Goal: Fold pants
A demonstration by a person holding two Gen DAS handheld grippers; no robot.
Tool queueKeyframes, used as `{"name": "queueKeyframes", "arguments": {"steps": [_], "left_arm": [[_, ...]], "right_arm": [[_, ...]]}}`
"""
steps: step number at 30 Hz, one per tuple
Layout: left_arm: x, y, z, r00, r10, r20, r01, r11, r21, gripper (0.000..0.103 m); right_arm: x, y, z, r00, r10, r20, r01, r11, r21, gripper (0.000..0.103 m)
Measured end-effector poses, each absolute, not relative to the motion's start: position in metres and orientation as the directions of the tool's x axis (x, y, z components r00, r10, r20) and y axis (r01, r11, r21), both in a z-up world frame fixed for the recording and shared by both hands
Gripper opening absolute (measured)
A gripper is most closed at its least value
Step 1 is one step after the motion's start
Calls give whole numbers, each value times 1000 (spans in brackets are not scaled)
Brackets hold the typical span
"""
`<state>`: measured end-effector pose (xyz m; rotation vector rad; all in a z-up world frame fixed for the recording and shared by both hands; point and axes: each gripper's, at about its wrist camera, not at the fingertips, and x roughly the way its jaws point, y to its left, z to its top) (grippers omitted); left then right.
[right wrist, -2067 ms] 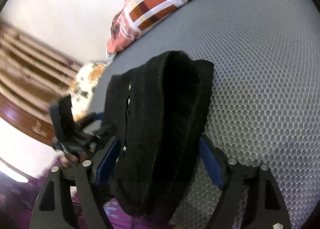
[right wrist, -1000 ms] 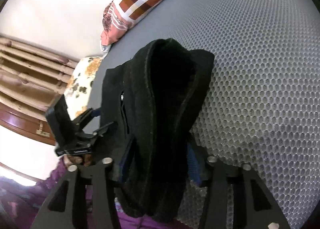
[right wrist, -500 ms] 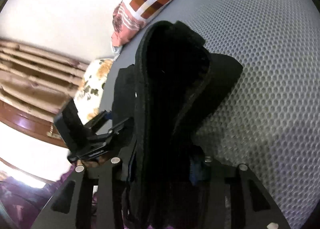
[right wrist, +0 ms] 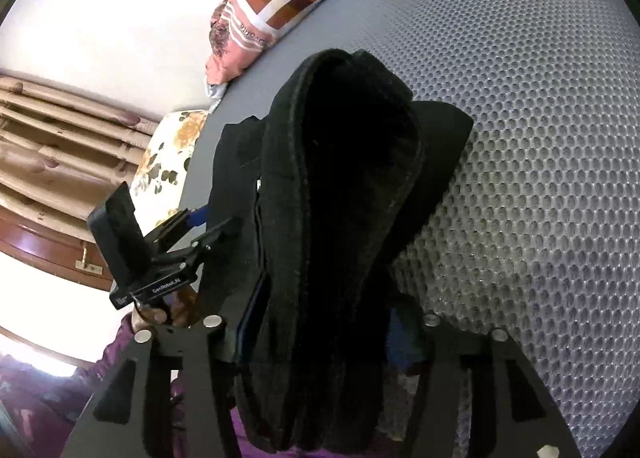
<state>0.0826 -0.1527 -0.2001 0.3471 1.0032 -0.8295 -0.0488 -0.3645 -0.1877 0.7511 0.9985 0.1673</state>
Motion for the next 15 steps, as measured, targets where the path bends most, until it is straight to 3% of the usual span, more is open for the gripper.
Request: {"name": "queueKeyframes", "arguments": {"steps": [4,5,6,7,10,11,15], "left_arm": [[88,-156,-207,179,-509,-842,761,614,-210,75],[87,-159,-207,182,-512,-840,770,605,-202,75],[84,-162,-207,198,-510,-837,776,603,-184,74],[82,-162,-206,205,-511,-834,775,605,-180,69],[76,-156,-195,260,-512,-819,772,620,-142,39],[75,-152,-190,268,-520,-811,764,628,-150,34],[70,-148,-183,301,-496,-814,763,638,-106,31]], "right_arm": [[-45,-362,-189,563,475,-676,177,730,660,64],[-43,-359,-189,565,472,-677,169,737,655,64],[-40,-355,-188,565,462,-683,159,752,640,57],[-38,-351,-189,561,455,-692,155,763,627,39],[-41,-351,-195,576,471,-668,188,719,669,35],[-42,-352,-194,585,475,-657,192,706,682,34],[-44,-346,-188,601,506,-619,185,665,724,33]]}}
